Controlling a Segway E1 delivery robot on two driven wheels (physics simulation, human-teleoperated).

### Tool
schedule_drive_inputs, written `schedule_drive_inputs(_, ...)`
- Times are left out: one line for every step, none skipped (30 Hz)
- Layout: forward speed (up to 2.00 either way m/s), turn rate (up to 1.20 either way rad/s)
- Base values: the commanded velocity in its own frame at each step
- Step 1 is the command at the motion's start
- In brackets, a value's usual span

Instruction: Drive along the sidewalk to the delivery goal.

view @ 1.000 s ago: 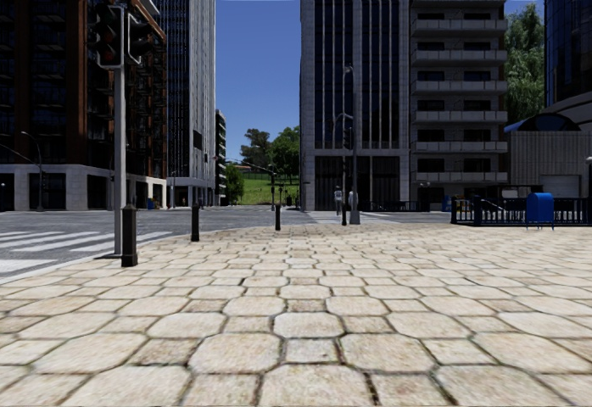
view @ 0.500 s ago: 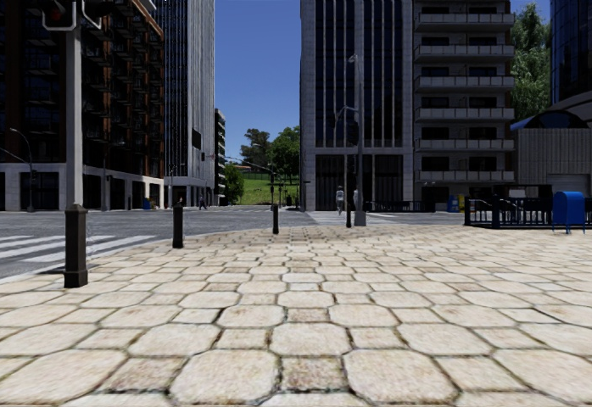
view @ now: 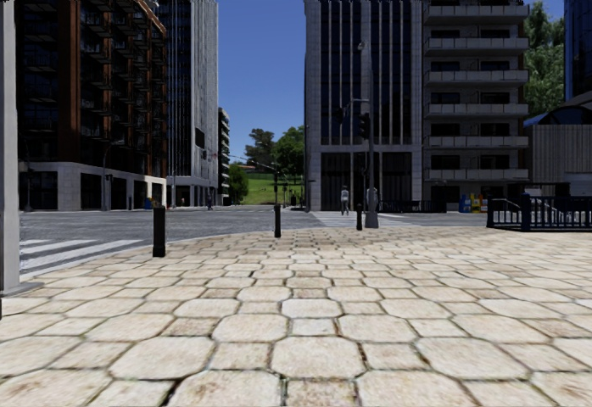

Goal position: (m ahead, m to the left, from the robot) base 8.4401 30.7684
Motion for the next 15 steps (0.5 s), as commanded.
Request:
schedule_drive_inputs(2.00, 0.32)
schedule_drive_inputs(2.00, 0.32)
schedule_drive_inputs(2.00, 0.38)
schedule_drive_inputs(2.00, 0.43)
schedule_drive_inputs(2.00, 0.44)
schedule_drive_inputs(2.00, 0.45)
schedule_drive_inputs(2.00, 0.45)
schedule_drive_inputs(2.00, 0.45)
schedule_drive_inputs(2.00, 0.45)
schedule_drive_inputs(2.00, 0.45)
schedule_drive_inputs(2.00, 0.45)
schedule_drive_inputs(2.00, 0.45)
schedule_drive_inputs(2.00, 0.45)
schedule_drive_inputs(2.00, 0.45)
schedule_drive_inputs(2.00, 0.45)
